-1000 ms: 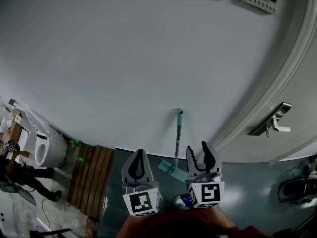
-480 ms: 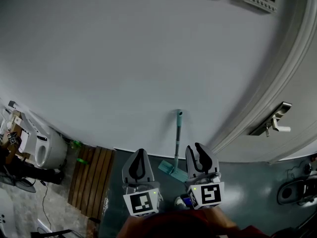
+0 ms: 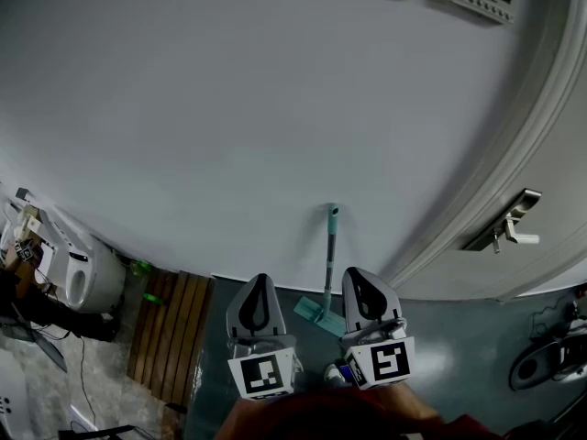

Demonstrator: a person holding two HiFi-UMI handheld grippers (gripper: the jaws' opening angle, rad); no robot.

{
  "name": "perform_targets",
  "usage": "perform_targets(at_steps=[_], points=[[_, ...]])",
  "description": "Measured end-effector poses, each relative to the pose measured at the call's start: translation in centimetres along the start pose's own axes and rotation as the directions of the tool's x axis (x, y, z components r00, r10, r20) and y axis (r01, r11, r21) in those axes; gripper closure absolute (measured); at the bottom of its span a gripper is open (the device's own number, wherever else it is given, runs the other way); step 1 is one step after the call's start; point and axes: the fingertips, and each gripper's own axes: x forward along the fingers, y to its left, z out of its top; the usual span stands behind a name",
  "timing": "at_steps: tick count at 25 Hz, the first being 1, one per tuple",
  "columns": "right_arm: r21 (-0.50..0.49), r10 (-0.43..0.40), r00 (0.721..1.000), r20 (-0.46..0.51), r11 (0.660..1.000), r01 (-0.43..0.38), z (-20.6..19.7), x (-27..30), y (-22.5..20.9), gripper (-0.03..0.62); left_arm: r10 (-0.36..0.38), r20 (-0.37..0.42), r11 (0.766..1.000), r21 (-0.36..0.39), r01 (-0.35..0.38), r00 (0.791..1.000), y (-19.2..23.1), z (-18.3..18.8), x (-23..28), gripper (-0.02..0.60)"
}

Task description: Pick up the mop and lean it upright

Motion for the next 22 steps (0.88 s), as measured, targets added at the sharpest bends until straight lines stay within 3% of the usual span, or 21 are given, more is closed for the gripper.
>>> perform_targets(at_steps=[22], points=[[-0.017,-0.051,0.998,-0.037,0.999,0.051,-0.84,0.22,-0.84,0.577,-0.009,-0.006,1.000,-0.003,0.009,1.000,0.03,-0.33,-0.22,0.568]])
